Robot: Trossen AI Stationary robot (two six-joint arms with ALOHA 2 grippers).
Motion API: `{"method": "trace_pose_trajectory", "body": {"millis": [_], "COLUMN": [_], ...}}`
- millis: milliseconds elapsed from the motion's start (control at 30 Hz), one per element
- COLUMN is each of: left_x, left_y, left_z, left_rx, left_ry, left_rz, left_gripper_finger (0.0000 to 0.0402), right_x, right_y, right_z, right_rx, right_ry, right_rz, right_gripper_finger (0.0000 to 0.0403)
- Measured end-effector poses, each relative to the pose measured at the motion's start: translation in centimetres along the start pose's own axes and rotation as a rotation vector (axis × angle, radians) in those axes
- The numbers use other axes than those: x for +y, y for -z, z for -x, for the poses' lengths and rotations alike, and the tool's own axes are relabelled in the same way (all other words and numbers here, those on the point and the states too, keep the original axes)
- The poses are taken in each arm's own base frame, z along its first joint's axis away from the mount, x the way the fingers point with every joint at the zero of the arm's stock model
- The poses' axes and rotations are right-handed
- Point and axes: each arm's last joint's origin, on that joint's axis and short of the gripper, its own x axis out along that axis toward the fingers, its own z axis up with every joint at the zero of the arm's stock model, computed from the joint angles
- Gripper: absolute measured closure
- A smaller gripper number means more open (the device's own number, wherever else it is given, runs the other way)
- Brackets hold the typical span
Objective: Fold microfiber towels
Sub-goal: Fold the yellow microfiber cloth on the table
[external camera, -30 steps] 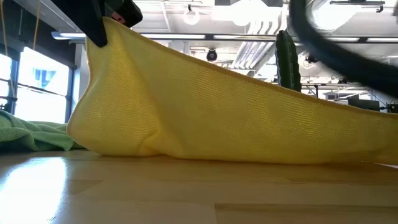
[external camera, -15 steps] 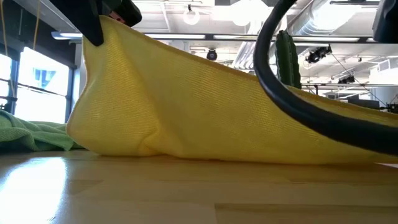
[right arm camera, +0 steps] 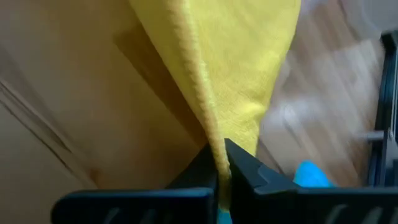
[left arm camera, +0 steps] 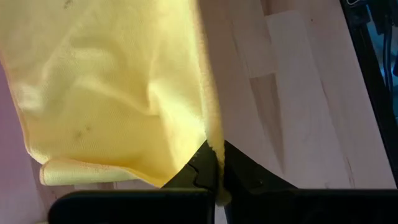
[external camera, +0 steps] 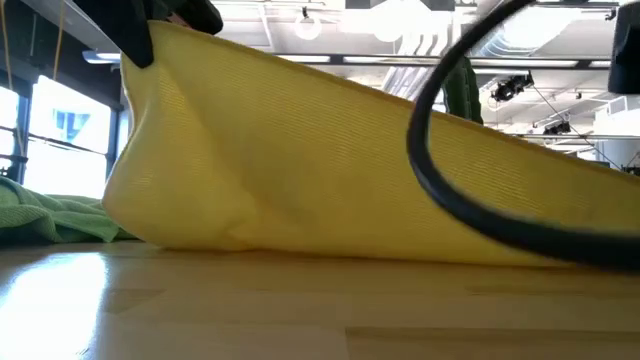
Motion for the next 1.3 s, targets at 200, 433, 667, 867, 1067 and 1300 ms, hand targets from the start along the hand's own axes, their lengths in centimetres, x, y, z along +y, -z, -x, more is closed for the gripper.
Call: {"method": "trace_pose_trajectory", "body": {"millis": [200, 433, 667, 867, 1067, 1300], "left_x": [-0.5, -0.8, -1.2, -2.0, -2.1, -1.3], "left_y": [0.1, 0.3, 0.4, 0.6, 1.1, 1.8], "left_z": [0.1, 0.1, 0.1, 0.2, 0.3, 0.4], "left_rx": [-0.001, 0.023, 0.044, 0.049, 0.055, 0.070], "left_ry": [0.007, 0.072, 0.128, 0.139, 0.030, -0.192], "left_rz": [0.011, 0.033, 0.050, 0.055, 0.082, 0.136], "left_gripper_finger": [0.0401, 0.0401, 0.0401, 0.0401, 0.0402, 0.0402], "right_x": [0.5, 0.3, -2.5, -3.0, -2.9, -3.5], "right_y": [-0.6, -3.2, -5.2, -6.5, -7.9, -9.1], "right_z": [-0.3, 2.4, 5.8, 6.3, 4.5, 1.8], "right_rx": [0.086, 0.136, 0.118, 0.152, 0.155, 0.152], "right_ry": [-0.041, -0.167, -0.327, -0.440, -0.414, -0.311], "right_rz": [0.075, 0.197, 0.230, 0.374, 0.475, 0.559], "right_gripper_finger": [0.0402, 0.0402, 0.0403, 0.0403, 0.0403, 0.0403]}}
